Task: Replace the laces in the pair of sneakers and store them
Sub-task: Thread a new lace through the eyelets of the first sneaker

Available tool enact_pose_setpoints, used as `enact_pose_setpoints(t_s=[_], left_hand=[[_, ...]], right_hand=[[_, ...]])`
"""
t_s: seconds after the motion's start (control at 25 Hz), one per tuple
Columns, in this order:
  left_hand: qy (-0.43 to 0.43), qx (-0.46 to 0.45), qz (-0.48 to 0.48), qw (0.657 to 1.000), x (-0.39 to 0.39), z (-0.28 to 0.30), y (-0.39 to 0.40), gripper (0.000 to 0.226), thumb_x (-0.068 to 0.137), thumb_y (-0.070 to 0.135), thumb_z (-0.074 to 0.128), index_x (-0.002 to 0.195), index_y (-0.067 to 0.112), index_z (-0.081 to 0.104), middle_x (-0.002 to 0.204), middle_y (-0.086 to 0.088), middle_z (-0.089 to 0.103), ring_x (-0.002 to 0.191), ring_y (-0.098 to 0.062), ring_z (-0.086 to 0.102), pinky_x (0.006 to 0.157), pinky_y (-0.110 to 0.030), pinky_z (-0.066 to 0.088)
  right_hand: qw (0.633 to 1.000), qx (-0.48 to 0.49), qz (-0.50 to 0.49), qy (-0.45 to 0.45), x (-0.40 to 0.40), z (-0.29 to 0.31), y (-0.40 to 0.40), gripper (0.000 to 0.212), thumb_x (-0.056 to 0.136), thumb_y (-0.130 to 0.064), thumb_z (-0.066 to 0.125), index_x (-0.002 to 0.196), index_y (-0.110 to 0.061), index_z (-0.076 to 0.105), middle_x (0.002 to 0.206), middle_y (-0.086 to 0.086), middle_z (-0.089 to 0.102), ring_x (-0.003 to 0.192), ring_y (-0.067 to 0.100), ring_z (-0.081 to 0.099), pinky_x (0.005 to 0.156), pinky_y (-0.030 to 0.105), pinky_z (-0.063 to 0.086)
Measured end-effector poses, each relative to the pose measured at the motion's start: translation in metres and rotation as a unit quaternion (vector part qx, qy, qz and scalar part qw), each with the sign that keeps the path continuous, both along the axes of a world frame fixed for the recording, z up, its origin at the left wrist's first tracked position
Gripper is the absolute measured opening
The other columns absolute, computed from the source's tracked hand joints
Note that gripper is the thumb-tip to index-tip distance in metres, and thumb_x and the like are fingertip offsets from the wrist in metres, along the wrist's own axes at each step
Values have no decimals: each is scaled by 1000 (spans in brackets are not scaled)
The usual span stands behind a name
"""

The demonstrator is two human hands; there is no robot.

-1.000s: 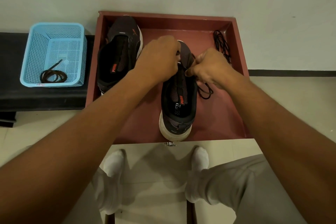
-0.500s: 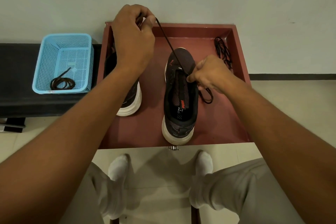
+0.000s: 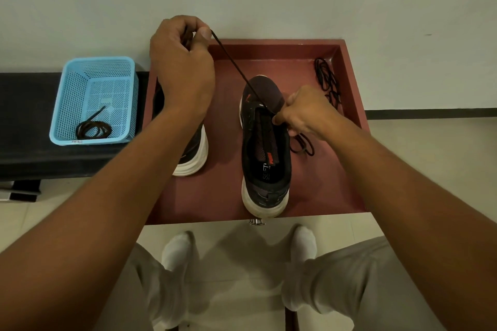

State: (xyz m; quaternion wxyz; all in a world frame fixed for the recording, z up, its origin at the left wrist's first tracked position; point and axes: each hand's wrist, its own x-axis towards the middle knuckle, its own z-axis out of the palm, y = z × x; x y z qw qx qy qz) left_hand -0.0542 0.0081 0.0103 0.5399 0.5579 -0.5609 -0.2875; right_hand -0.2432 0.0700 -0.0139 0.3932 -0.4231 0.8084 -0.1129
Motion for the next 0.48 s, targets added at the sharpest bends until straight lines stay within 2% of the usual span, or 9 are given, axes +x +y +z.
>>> enact_pose_setpoints(t_s=[0.12, 0.32, 0.4, 0.48], left_hand=[[27, 20, 6, 999, 6, 0, 8, 11, 91, 12, 62, 85, 15, 71, 75, 9, 60, 67, 2, 52, 69, -17, 44], [66, 46, 13, 997, 14, 1, 24, 14, 95, 6, 61, 85, 12, 68, 65, 15, 54, 58, 4, 47, 62, -14, 42], [72, 90, -22, 993, 17, 3, 26, 19, 99, 9, 57, 84, 18, 64, 67, 13, 55, 57, 1, 46, 58, -19, 42], [144, 138, -109, 974, 19, 8, 26, 21, 104, 8, 49, 88, 18, 57, 79, 1, 63, 54, -6, 40, 51, -23, 37]], right_hand=[[1000, 16, -7, -10, 0, -4, -4, 22, 85, -15, 83, 100, 0, 76, 80, 14, 75, 55, 18, 66, 81, 39, 64], [998, 22, -31, -48, -2, -5, -5, 27, 85, -12, 83, 106, 3, 73, 83, 14, 73, 63, 20, 67, 85, 43, 64], [998, 11, -28, -48, -4, -5, -3, 25, 85, -12, 84, 102, 3, 74, 75, 11, 70, 60, 20, 66, 83, 43, 64], [999, -2, -15, -37, -7, -4, 0, 22, 84, -13, 84, 97, 2, 74, 70, 10, 70, 59, 20, 67, 80, 42, 65]])
